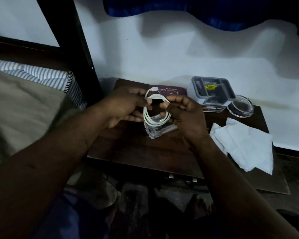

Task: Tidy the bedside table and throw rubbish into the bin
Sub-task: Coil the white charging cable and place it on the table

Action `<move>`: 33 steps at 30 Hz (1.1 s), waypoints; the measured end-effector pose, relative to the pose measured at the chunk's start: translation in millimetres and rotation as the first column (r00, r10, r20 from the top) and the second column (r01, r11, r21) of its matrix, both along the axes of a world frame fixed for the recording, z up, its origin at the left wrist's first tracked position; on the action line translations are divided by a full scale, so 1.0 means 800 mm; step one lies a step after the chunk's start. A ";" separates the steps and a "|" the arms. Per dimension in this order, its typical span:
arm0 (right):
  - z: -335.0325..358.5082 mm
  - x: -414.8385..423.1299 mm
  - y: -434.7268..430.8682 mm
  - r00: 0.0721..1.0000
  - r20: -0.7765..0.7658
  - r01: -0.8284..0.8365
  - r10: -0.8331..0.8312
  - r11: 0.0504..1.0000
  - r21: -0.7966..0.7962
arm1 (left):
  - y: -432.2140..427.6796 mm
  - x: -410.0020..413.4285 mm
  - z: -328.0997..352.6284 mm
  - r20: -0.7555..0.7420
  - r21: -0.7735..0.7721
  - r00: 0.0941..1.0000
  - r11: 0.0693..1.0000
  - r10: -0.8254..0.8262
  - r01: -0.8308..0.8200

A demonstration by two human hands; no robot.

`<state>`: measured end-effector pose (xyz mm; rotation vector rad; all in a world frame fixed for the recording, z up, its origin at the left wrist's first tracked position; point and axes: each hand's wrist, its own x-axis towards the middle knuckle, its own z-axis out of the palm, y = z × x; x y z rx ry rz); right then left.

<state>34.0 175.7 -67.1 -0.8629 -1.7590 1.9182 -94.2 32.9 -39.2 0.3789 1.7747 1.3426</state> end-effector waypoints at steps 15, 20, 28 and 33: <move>0.001 -0.017 -0.004 0.996 0.031 0.076 -0.086 0.966 0.247 | -0.005 -0.005 0.002 0.021 0.128 1.000 0.992 0.006 -0.009; 0.003 -0.018 -0.006 0.996 -0.010 0.090 -0.090 0.959 0.267 | -0.005 -0.004 -0.002 -0.096 0.136 0.995 0.991 0.005 0.009; -0.007 -0.025 -0.009 0.996 0.059 0.044 -0.073 0.922 0.385 | 0.000 -0.013 -0.007 -0.142 0.190 0.951 0.951 0.274 -0.245; -0.001 -0.019 -0.003 0.990 0.029 0.109 -0.139 0.875 0.471 | -0.007 -0.035 -0.027 -0.663 0.065 0.726 0.979 0.185 -0.191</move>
